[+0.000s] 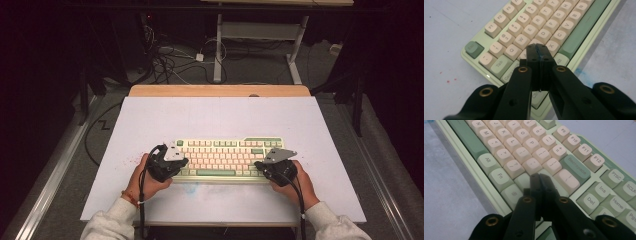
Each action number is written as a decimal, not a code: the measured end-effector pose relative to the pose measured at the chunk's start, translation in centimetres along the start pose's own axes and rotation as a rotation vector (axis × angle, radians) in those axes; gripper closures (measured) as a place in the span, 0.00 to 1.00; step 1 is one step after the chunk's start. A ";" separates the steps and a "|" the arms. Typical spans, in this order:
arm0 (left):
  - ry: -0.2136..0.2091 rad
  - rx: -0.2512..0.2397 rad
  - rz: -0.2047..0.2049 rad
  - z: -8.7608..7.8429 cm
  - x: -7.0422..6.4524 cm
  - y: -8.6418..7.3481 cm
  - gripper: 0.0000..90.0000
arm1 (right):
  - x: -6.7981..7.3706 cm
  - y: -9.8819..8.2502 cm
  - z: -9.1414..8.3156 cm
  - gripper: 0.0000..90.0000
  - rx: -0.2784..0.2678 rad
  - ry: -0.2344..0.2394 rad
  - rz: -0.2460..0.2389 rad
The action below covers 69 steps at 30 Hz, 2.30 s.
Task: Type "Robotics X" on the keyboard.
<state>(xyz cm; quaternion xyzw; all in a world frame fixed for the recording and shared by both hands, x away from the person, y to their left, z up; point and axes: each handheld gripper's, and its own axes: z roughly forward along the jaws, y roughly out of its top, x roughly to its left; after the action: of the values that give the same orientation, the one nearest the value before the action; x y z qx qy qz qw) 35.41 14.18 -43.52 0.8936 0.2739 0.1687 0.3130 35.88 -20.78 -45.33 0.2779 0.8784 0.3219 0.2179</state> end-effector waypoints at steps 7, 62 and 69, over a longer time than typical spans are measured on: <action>-0.020 0.024 0.028 1.5 -0.5 1.2 0.97 | 0.0 0.0 0.0 1.00 -0.001 -0.001 -0.002; 0.041 -0.046 0.057 1.7 -0.9 2.1 0.86 | -0.3 0.8 -2.5 0.99 -0.110 -0.043 0.010; 0.065 -0.066 0.066 1.4 -1.0 1.9 0.74 | -0.2 0.9 -2.9 0.94 -0.138 -0.053 0.008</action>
<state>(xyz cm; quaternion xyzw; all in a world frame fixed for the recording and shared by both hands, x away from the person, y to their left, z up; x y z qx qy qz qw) 36.01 11.68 -43.43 0.8854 0.2486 0.2168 0.3276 34.75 -21.65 -42.63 0.2742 0.8469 0.3753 0.2583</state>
